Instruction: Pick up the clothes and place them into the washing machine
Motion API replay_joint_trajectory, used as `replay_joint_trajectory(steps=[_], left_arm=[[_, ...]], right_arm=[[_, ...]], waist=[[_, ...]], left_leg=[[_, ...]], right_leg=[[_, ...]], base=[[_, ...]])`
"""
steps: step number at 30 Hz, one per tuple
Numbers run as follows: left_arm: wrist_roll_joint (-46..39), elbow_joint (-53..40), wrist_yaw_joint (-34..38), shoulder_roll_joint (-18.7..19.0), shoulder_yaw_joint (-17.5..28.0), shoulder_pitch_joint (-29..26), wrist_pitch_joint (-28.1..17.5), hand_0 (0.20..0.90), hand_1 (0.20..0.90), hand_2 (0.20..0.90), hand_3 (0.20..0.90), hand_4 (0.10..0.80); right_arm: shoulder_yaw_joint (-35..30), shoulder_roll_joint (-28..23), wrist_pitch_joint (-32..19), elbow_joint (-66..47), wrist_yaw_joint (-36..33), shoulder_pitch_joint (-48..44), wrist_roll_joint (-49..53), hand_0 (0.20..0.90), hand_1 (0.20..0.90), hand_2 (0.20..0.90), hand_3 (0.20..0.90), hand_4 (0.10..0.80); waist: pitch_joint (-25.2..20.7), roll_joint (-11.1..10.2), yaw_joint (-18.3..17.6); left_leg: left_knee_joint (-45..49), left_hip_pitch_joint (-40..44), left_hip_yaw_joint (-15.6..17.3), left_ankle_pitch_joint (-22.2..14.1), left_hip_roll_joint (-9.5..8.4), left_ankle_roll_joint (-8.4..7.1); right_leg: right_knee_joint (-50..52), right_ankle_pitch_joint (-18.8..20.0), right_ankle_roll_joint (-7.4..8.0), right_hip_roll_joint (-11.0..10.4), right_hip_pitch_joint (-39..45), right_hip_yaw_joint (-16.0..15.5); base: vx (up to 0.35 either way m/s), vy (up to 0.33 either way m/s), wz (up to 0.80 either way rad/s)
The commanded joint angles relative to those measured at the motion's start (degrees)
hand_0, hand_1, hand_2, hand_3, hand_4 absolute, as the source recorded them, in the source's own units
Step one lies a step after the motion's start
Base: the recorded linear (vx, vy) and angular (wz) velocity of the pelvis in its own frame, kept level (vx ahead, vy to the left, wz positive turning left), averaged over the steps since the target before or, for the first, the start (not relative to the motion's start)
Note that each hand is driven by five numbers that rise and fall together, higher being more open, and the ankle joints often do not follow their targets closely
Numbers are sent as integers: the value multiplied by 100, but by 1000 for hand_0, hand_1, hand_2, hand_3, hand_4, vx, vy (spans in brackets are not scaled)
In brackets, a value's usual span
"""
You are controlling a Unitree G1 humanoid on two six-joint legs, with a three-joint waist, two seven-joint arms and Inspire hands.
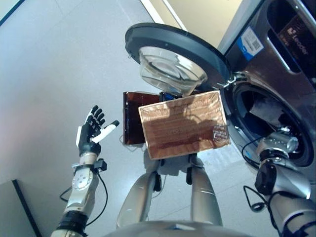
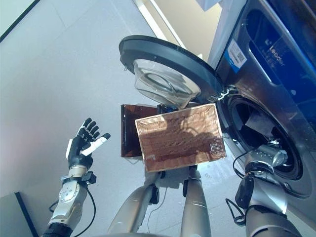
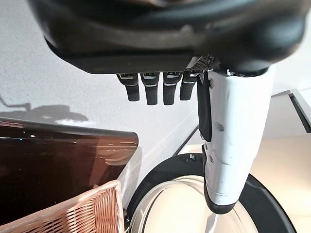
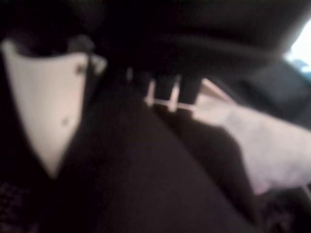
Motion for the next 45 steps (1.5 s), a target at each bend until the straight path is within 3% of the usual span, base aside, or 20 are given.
replay_joint_trajectory(steps=[1,3,4,25,36,45], left_arm=[[-180,-553,93,418,215,150,-525,900,900,900,900,800],[-185,-533,103,404,250,134,-531,900,900,900,900,800],[-186,-518,116,396,265,134,-535,900,900,900,900,800],[-283,-505,47,295,410,158,-593,900,900,900,900,800],[-289,-456,48,185,489,170,-631,900,900,900,900,800],[-183,-288,0,77,535,173,-609,900,900,900,900,800]], right_arm=[[295,-505,-761,-432,75,279,-373,216,216,216,216,312],[322,-386,-742,-496,118,328,-389,746,746,746,746,690],[345,-323,-746,-522,137,365,-407,900,900,900,900,800],[587,497,-641,-629,488,617,-313,900,900,900,900,800],[1077,1175,-486,-1172,720,1208,-679,900,900,900,900,800],[2146,1347,209,-997,605,1808,-2397,900,900,900,900,800]], waist=[[-348,-103,-73],[-352,-138,-103],[-346,-147,-114],[-404,-263,-135],[-368,-374,-239],[-403,-554,-286]], left_leg=[[348,-321,-42,-451,-161,-217],[375,-363,-16,-430,-158,-211],[394,-359,-12,-447,-155,-212],[420,-349,29,-479,-126,-218],[475,-313,42,-486,-123,-206],[516,-53,37,-532,-136,-193]], right_leg=[[-584,69,-23,-3,143,-220],[-578,106,-37,-8,110,-220],[-563,94,-40,-3,113,-214],[-571,82,-37,18,124,-226],[-562,112,-32,3,199,-235],[-583,132,-8,-10,492,-252]], base=[[0,0,0],[0,0,0],[0,0,0],[-4,2,0],[0,0,0],[0,0,0]])
